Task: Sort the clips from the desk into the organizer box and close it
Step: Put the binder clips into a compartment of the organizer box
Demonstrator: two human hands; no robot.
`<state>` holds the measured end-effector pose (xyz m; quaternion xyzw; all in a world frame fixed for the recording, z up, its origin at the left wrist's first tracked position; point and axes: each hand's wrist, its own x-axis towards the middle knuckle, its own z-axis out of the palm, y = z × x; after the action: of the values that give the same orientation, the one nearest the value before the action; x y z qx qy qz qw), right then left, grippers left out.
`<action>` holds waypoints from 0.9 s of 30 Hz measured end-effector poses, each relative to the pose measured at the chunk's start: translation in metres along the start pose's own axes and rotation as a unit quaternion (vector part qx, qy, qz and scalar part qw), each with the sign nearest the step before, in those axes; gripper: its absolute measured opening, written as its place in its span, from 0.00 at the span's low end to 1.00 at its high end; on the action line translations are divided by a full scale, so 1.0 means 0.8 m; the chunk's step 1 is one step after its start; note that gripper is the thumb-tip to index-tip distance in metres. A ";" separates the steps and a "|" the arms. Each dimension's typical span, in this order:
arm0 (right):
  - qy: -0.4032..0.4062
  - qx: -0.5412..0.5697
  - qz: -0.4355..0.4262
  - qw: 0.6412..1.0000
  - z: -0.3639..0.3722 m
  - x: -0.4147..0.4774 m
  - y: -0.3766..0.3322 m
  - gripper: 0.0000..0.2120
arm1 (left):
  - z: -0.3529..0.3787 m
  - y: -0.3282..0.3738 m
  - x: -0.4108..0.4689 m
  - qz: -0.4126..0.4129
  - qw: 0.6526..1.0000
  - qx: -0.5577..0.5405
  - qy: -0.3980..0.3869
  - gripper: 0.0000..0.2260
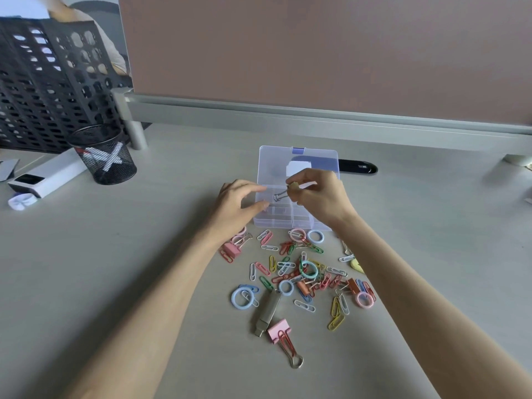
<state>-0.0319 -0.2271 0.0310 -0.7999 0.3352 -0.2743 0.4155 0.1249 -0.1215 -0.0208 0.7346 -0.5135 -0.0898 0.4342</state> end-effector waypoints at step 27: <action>-0.032 -0.280 -0.147 0.948 0.015 0.011 0.020 0.07 | 0.003 0.005 -0.002 0.007 0.998 0.057 0.024 0.09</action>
<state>-0.0231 -0.2350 0.0128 -0.9329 0.2635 -0.2018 0.1399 0.1203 -0.1215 -0.0201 0.7566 -0.5121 -0.0398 0.4045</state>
